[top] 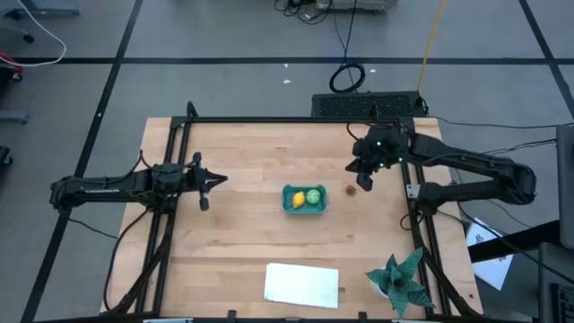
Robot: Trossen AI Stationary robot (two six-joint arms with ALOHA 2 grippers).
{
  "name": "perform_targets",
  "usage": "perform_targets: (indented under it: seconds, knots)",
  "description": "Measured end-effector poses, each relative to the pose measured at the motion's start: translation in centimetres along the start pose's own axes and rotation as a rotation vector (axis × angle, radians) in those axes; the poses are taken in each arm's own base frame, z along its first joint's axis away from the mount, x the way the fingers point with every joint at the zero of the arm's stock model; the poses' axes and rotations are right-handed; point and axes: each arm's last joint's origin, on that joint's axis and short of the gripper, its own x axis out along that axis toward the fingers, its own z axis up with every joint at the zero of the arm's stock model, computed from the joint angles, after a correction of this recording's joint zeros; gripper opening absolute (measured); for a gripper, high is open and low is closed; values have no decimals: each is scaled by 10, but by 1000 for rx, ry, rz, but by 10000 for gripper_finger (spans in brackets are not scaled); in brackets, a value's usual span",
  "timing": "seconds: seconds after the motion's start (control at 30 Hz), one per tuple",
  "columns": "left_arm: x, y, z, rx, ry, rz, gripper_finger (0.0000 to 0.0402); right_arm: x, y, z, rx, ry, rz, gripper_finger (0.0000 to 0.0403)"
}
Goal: Pick and placing Produce into tupperware
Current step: Put the red strawberry in the bin
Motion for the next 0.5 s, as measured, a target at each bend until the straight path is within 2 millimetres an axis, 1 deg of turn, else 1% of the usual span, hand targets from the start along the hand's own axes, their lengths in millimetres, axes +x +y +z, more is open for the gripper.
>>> perform_targets:
  seconds: [0.13,0.37,0.5]
  knots:
    - [0,0,0,0,0,0,26,3,0,4,26,94,-5,0]
    - [0,0,0,0,0,0,26,13,-3,14,77,214,-13,0]
    - [0,0,0,0,0,0,26,18,-4,14,31,301,-7,0]
